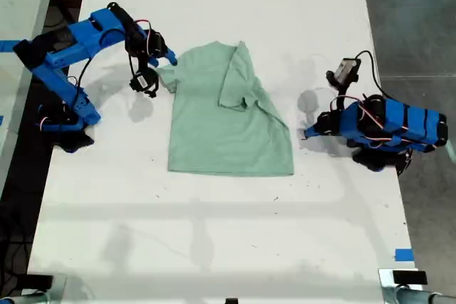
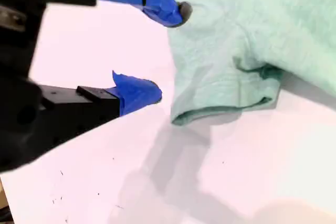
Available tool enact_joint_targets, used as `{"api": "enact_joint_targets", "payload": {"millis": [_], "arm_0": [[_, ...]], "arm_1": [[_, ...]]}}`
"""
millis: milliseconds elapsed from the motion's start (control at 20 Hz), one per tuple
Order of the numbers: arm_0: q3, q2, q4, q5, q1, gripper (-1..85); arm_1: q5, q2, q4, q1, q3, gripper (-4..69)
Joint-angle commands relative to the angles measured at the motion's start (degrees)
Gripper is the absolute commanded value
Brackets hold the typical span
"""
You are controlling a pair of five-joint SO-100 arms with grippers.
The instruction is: Fold t shirt
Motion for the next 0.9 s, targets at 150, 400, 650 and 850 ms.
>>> {"api": "enact_joint_targets", "payload": {"millis": [150,400,650,850], "arm_0": [[-0.35,-8.96,-5.27,3.08,-5.36,18.3],[-0.70,-12.48,-5.89,2.64,-2.64,5.1],[-6.24,-14.15,-0.18,2.29,-2.64,0.0],[-27.42,-12.83,14.15,-2.20,5.10,0.0]], "arm_1": [[-0.88,0.35,0.44,-0.18,0.44,0.3],[-0.79,0.35,0.44,-0.26,0.44,0.3],[-0.70,0.35,0.44,-0.26,0.44,0.3],[-0.70,0.35,0.44,-0.18,0.44,0.3]]}}
